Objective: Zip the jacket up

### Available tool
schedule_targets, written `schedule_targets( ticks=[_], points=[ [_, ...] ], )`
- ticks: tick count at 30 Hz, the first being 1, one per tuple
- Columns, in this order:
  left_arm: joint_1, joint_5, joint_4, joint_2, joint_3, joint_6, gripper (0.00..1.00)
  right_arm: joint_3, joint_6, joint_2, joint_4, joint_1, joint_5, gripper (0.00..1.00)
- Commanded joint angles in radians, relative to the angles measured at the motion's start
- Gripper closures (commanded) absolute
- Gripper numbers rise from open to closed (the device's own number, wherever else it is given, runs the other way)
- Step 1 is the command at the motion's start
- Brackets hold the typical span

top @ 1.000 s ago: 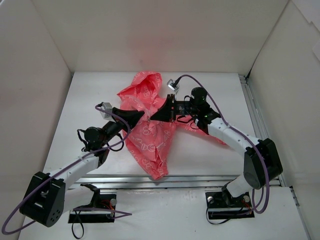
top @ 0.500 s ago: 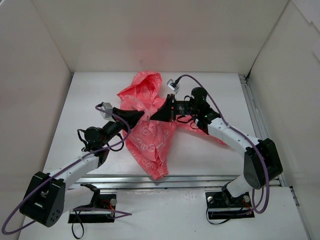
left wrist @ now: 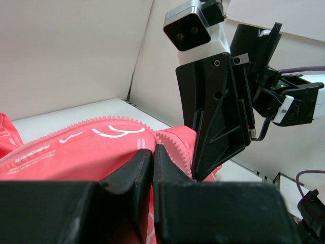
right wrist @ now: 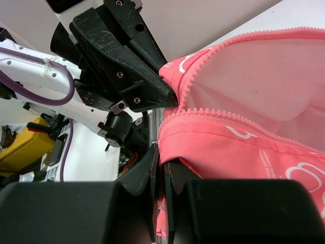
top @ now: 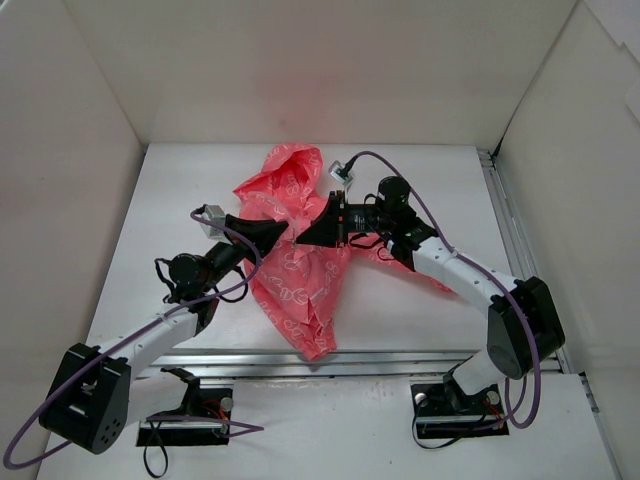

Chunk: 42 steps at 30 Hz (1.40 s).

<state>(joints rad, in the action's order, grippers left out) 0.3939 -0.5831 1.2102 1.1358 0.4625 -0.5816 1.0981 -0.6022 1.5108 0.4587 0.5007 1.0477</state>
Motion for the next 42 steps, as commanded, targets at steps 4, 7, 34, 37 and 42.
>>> schedule_targets(
  ticks=[4, 7, 34, 37, 42],
  points=[
    [0.020, -0.001, 0.097, -0.025, 0.036, 0.026, 1.00, 0.036, -0.004, -0.046, 0.103, 0.010, 0.002, 1.00],
    [0.020, -0.003, 0.095, -0.031, 0.036, 0.026, 1.00, 0.036, -0.002, -0.043, 0.101, 0.013, -0.003, 1.00],
    [0.020, 0.005, 0.080, -0.048, 0.018, 0.040, 1.00, 0.034, -0.004, -0.049, 0.103, 0.006, -0.006, 1.00],
    [0.020, 0.005, 0.075, -0.051, 0.016, 0.042, 1.00, 0.040, -0.005, -0.047, 0.101, 0.004, -0.006, 1.00],
    [0.020, 0.005, 0.077, -0.047, 0.015, 0.040, 1.00, 0.043, -0.010, -0.046, 0.101, -0.001, -0.012, 1.00]
  ],
)
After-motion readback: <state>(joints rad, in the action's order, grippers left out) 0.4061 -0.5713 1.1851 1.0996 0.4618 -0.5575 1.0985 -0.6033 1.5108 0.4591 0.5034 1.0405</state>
